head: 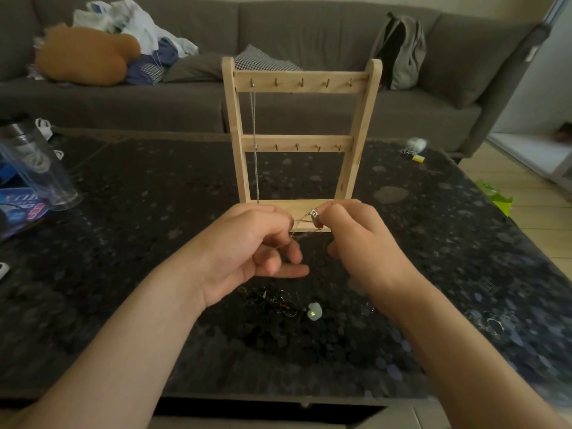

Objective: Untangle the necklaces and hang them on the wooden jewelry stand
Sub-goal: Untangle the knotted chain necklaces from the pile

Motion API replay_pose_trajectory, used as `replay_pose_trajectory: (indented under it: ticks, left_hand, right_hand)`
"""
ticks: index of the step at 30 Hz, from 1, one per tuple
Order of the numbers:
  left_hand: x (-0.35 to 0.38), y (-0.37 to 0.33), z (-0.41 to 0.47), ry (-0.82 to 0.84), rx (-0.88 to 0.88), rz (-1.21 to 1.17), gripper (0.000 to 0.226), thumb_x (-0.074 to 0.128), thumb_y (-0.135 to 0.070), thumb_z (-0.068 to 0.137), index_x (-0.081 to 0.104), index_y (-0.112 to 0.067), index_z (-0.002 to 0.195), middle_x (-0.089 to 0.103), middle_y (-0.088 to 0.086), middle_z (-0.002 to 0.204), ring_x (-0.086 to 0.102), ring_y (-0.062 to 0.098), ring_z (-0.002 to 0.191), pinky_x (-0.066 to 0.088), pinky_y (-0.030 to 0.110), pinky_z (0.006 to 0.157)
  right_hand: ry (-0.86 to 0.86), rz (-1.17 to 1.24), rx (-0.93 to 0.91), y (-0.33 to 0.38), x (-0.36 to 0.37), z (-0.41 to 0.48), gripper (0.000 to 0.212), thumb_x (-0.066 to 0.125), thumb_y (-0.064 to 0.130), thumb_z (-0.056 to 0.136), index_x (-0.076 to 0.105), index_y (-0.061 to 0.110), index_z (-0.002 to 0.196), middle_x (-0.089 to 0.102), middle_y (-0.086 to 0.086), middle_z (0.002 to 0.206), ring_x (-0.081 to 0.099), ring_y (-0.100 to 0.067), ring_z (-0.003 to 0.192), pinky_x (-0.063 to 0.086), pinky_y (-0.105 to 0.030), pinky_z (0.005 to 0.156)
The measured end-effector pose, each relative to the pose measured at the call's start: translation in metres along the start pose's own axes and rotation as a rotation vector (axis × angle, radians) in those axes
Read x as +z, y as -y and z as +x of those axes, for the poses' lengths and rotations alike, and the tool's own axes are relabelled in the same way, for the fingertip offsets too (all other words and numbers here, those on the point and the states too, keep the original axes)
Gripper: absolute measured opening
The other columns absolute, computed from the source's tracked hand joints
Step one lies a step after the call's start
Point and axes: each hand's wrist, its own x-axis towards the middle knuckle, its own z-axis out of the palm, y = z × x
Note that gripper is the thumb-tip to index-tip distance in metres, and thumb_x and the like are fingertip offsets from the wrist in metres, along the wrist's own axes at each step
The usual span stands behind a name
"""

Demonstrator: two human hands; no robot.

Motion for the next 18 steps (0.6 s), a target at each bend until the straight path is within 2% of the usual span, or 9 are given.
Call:
replay_pose_trajectory:
  ticks: [1,2,4,6,7,12,15,17,18]
  left_hand:
    - [0.000,0.000,0.001,-0.008,-0.001,0.001,0.043,0.047,0.008,0.098,0.074,-0.011,0.072,0.066,0.014,0.068,0.049,0.012,0.043,0.067,0.041,0.080]
    - [0.001,0.000,0.001,-0.019,-0.004,0.002,0.033,0.048,0.009,0.099,0.071,-0.007,0.081,0.067,0.015,0.069,0.052,0.013,0.045,0.067,0.042,0.081]
    - [0.002,0.000,0.003,-0.047,-0.015,-0.003,0.020,0.049,0.008,0.101,0.066,-0.001,0.095,0.069,0.013,0.069,0.057,0.012,0.045,0.068,0.043,0.081]
    - [0.003,0.000,0.004,-0.068,-0.025,-0.024,0.017,0.050,0.005,0.102,0.066,0.002,0.106,0.068,0.012,0.068,0.060,0.012,0.045,0.068,0.043,0.079]
    - [0.003,0.000,0.004,-0.074,-0.028,-0.041,0.018,0.051,0.004,0.102,0.066,0.003,0.112,0.066,0.011,0.067,0.061,0.012,0.046,0.068,0.043,0.078]
    - [0.002,0.003,0.007,-0.108,-0.045,-0.149,0.024,0.056,-0.011,0.106,0.068,-0.005,0.125,0.062,0.006,0.064,0.062,0.010,0.047,0.067,0.038,0.066]
    - [-0.001,0.004,0.010,-0.140,-0.040,-0.150,0.025,0.062,-0.018,0.106,0.070,-0.006,0.127,0.068,0.006,0.071,0.070,0.015,0.058,0.066,0.037,0.063]
    - [-0.003,0.005,0.012,-0.150,-0.038,-0.172,0.026,0.065,-0.020,0.105,0.074,-0.007,0.126,0.071,0.006,0.076,0.077,0.019,0.072,0.067,0.040,0.068]
    - [-0.004,0.005,0.013,-0.157,-0.041,-0.197,0.027,0.067,-0.021,0.104,0.074,-0.008,0.126,0.072,0.007,0.078,0.079,0.020,0.077,0.067,0.041,0.071]
  right_hand:
    - [0.024,-0.001,0.027,0.001,-0.001,-0.002,0.037,0.049,0.022,0.107,0.058,-0.013,0.117,0.050,-0.029,0.086,0.045,-0.010,0.065,0.036,-0.034,0.057]
    - [0.053,0.009,0.049,0.002,-0.002,-0.003,0.038,0.046,0.025,0.108,0.056,-0.010,0.122,0.054,-0.025,0.116,0.048,-0.013,0.067,0.037,-0.034,0.061]
    - [0.091,0.036,0.072,0.005,-0.001,-0.006,0.035,0.044,0.030,0.110,0.060,0.001,0.120,0.058,-0.009,0.119,0.059,-0.015,0.082,0.043,-0.031,0.073]
    - [0.100,0.089,0.073,0.007,0.003,-0.006,0.029,0.043,0.034,0.109,0.068,0.020,0.109,0.060,0.004,0.119,0.058,-0.007,0.102,0.046,-0.030,0.088]
    - [0.113,0.117,0.069,0.007,0.004,-0.006,0.028,0.044,0.034,0.109,0.070,0.025,0.103,0.059,0.010,0.119,0.056,-0.005,0.105,0.044,-0.031,0.094]
    - [0.150,0.145,-0.031,0.005,0.007,0.000,0.033,0.044,0.024,0.108,0.065,0.018,0.083,0.057,0.012,0.092,0.052,0.002,0.084,0.039,-0.030,0.089]
    - [0.139,0.164,-0.016,0.002,0.007,0.002,0.033,0.045,0.029,0.106,0.071,0.025,0.086,0.056,0.019,0.079,0.051,-0.003,0.081,0.041,-0.035,0.086]
    - [0.130,0.175,0.017,0.001,0.008,0.001,0.031,0.047,0.038,0.105,0.075,0.028,0.097,0.058,0.022,0.085,0.052,-0.004,0.087,0.045,-0.037,0.090]
    - [0.127,0.174,0.024,0.002,0.009,0.001,0.029,0.049,0.042,0.105,0.075,0.029,0.102,0.059,0.021,0.095,0.054,-0.004,0.093,0.046,-0.038,0.096]
